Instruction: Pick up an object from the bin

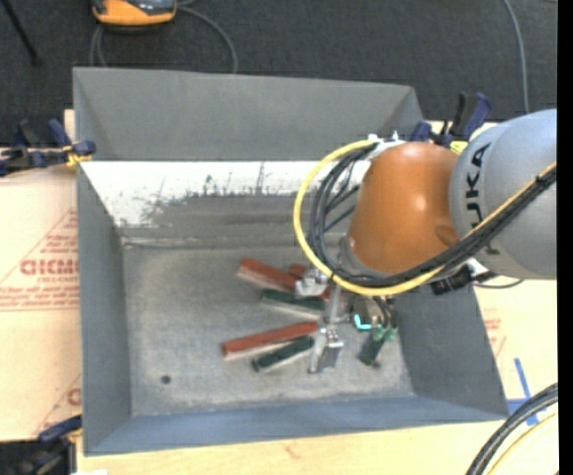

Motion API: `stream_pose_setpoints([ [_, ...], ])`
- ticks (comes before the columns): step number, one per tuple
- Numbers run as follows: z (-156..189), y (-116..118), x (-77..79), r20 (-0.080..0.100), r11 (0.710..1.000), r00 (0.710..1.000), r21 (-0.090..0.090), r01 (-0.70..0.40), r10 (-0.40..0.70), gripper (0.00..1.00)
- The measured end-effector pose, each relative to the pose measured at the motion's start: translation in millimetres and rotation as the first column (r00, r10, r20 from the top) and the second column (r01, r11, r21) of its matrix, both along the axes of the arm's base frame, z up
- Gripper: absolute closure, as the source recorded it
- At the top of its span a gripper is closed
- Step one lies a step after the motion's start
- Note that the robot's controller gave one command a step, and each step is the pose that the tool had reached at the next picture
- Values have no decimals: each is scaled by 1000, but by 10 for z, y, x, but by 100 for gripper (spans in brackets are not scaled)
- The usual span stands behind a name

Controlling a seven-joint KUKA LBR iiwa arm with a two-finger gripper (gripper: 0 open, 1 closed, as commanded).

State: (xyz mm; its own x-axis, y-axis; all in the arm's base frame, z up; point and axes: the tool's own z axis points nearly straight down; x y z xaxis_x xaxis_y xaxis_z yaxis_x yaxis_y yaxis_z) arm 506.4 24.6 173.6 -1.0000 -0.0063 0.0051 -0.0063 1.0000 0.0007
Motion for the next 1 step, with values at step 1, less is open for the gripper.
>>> stream_pose_setpoints([
  [1, 35, -1, 12, 6, 1000, 1000, 0, 0, 0, 0],
])
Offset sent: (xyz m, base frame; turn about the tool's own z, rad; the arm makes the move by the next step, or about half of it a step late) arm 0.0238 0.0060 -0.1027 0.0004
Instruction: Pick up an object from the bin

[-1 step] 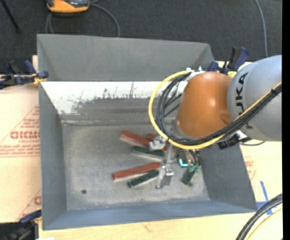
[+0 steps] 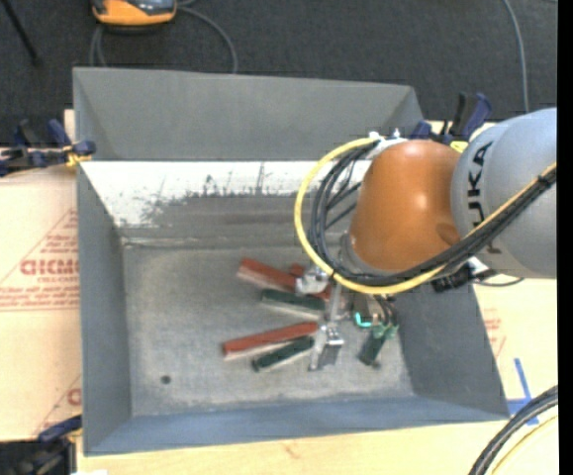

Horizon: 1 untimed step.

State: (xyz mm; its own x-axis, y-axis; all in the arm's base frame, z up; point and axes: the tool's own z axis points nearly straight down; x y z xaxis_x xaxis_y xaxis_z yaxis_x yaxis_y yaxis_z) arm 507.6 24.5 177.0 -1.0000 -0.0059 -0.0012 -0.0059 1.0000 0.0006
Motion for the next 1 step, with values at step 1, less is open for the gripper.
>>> stream_pose_setpoints([
  [1, -1014, 55, 265, 9, 1000, 1000, 1, -6, 6, 100],
])
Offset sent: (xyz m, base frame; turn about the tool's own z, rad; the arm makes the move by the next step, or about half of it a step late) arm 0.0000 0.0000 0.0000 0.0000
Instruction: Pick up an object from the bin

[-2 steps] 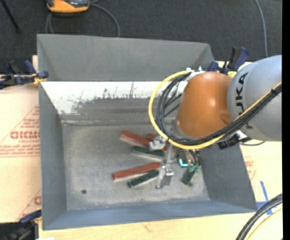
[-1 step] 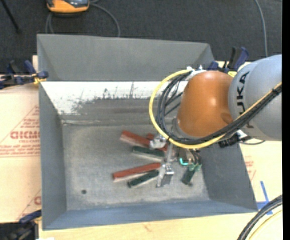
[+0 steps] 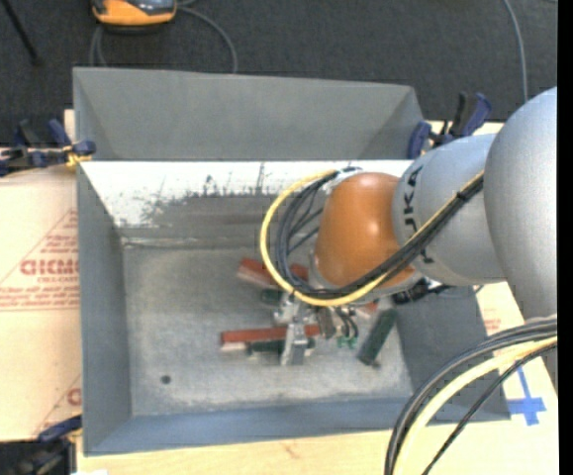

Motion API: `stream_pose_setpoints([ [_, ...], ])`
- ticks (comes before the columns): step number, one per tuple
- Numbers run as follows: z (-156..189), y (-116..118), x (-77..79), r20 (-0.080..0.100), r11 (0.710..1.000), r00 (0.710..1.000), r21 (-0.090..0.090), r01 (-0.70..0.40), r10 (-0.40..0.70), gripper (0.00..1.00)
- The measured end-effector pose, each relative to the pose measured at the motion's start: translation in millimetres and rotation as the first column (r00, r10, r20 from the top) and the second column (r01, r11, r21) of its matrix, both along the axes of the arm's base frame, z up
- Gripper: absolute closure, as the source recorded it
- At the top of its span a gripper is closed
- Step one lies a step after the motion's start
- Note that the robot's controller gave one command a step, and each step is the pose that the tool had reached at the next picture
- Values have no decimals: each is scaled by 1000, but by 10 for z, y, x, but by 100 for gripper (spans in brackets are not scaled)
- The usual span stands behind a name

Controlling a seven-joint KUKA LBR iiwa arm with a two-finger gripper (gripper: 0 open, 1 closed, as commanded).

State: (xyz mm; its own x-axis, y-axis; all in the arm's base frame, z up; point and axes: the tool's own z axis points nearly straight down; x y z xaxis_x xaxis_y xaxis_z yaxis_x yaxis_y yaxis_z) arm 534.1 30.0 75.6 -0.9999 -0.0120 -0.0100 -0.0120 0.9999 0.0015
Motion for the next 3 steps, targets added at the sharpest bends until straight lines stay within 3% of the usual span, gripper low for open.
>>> stream_pose_setpoints([
  [1, 0, 0, 0, 0, 1000, 1000, 0, 1, -1, 100],
  [2, 218, -527, 16, -8, 999, 999, 0, 34, -34, 100],
  [3, 1246, 72, 133, -8, 898, 898, -1, 441, -441, 100],
])
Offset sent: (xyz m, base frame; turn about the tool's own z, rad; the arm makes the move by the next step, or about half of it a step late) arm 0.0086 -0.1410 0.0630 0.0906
